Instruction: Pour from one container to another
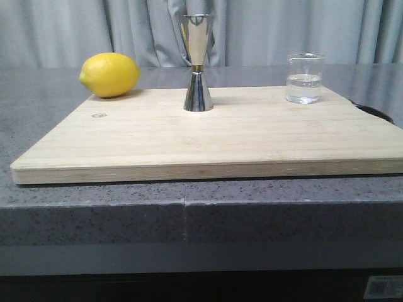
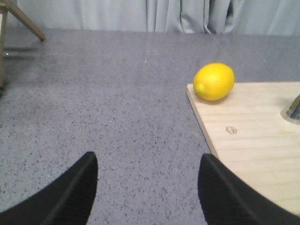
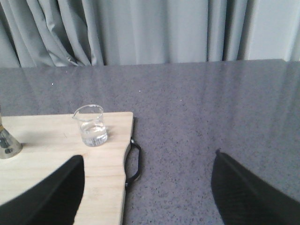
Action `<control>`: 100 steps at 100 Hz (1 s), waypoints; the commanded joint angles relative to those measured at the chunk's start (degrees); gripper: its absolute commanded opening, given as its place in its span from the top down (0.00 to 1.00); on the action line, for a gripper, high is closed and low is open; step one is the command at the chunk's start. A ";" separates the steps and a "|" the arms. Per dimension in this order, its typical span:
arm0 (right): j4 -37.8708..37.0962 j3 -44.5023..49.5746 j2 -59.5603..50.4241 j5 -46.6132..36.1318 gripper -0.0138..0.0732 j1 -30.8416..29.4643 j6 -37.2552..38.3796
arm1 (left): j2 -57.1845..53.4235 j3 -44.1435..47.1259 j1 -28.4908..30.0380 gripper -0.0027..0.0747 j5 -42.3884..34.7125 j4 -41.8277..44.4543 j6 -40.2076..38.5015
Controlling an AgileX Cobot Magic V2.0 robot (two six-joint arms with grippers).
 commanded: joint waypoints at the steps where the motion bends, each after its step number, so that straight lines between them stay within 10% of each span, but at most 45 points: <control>1: 0.00 -3.54 2.70 -0.77 0.25 -0.21 0.10 | 3.20 -4.11 -0.48 0.42 0.79 -2.09 2.69; 30: 0.00 -7.18 10.12 5.79 0.17 -0.21 -0.72 | 13.11 -10.48 -0.48 0.31 8.58 -17.46 18.79; 66: 0.24 -7.90 17.27 7.00 0.16 -0.08 -1.27 | 27.67 -10.61 -0.48 0.31 13.93 -57.17 59.14; 100: 1.00 -7.90 23.38 6.26 0.16 2.47 -1.70 | 43.77 -10.61 -1.75 0.32 19.25 -75.43 85.88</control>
